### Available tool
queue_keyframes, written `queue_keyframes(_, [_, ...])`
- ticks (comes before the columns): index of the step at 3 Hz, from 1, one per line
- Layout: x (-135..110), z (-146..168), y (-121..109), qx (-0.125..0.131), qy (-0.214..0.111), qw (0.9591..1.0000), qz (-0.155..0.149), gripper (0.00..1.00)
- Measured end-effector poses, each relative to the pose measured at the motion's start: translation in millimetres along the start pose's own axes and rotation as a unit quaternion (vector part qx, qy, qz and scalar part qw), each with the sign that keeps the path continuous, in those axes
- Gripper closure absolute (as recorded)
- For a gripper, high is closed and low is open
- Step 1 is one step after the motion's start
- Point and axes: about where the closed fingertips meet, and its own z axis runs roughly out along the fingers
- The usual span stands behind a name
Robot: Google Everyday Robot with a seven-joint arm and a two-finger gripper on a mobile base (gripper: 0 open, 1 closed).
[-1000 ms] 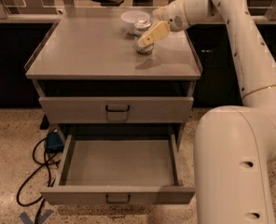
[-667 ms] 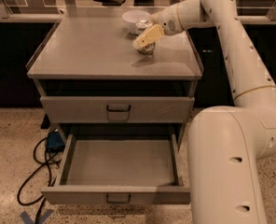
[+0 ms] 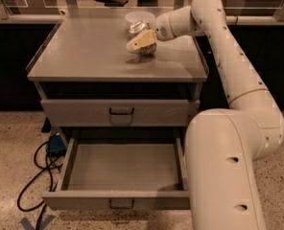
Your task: Place 7up can into middle drawer
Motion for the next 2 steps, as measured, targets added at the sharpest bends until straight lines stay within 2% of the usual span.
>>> queue_keyframes(2, [0.0, 0.1, 0.0, 0.000, 0.000, 1.0000, 0.000, 0.43])
